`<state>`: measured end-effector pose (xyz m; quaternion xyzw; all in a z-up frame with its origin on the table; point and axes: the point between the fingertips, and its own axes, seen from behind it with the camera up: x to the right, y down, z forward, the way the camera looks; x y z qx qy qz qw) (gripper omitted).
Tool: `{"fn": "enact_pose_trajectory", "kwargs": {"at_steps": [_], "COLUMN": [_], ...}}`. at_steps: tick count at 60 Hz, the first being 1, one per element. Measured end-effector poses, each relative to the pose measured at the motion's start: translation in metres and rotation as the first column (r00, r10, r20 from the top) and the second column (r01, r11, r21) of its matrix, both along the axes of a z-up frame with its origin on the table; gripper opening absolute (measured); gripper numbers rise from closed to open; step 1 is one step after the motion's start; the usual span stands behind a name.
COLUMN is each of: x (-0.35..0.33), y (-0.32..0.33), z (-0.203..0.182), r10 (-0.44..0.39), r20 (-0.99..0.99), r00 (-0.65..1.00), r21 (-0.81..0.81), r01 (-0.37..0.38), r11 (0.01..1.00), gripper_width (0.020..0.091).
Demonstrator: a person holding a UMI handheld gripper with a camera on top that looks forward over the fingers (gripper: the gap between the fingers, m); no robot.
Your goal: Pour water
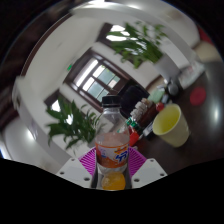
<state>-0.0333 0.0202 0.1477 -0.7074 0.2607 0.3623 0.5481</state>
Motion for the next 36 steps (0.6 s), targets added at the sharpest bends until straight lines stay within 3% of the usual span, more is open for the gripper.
{"fn": "enact_pose_trajectory", "kwargs": {"at_steps": [8, 14, 27, 36], "x": [0.011, 0.023, 0.034, 0.040], "y": [0.020, 0.036, 0.060, 0.060], "z": [0.021, 0.022, 0.020, 0.011], "r10": [-0.087, -0.122, -0.171, -0.194], "r20": [-0.422, -0.626, -0.864, -0.927], "r00": [0.903, 0.770, 0.474, 0.320], "r21": [-0.013, -0.032, -0.106, -0.149], "r01": [0.089, 0.132, 0.161, 0.162], "r11": [0.996, 0.991, 0.981, 0.976], "gripper_width": [0.0389, 0.0387, 0.0388, 0.0390]}}
